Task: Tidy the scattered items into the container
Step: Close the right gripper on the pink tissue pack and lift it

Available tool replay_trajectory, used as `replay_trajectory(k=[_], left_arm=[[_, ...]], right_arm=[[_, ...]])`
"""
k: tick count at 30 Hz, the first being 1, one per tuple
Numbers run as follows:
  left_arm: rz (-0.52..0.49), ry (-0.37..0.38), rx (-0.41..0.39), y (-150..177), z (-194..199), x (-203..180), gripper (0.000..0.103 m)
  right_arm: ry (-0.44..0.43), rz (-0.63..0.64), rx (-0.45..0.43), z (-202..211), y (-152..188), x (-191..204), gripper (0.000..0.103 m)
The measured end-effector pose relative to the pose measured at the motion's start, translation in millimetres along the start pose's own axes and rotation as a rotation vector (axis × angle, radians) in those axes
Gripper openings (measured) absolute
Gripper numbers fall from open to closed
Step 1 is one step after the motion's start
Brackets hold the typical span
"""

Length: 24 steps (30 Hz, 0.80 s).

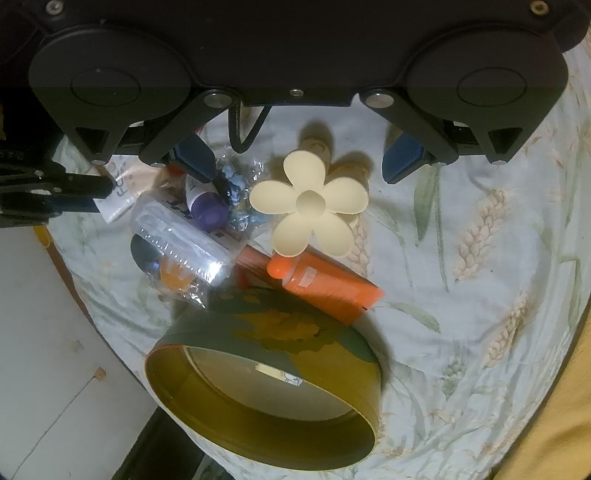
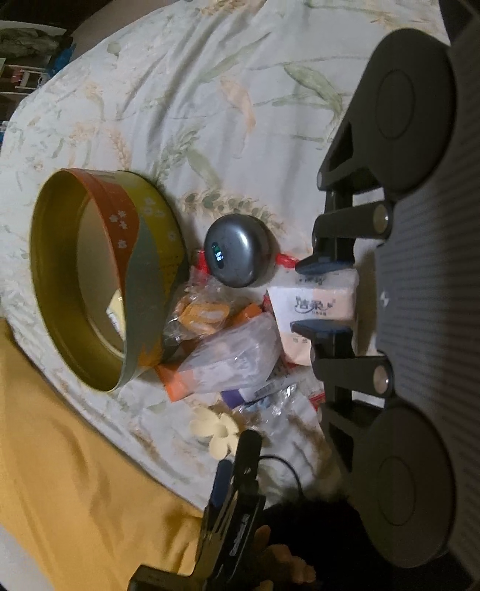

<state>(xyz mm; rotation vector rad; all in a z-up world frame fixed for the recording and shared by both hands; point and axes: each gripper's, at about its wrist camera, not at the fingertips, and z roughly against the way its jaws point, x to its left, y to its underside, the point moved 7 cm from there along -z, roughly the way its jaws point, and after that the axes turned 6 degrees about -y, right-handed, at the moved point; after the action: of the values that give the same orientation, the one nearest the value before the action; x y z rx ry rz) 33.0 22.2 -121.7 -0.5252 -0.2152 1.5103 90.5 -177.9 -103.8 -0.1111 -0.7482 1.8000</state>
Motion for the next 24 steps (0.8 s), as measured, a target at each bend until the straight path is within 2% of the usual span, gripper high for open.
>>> replay_trajectory(k=[8,24], left_arm=[[0.000,-0.002,0.005,1,-1,0,0.097],[-0.017,0.029,-0.009,-7,-5,-4,0.093]], right_arm=[[0.017,0.019,-0.031,15,-3,3,0.022],[0.050,0.047,-0.091,48,-35,4,0.022]])
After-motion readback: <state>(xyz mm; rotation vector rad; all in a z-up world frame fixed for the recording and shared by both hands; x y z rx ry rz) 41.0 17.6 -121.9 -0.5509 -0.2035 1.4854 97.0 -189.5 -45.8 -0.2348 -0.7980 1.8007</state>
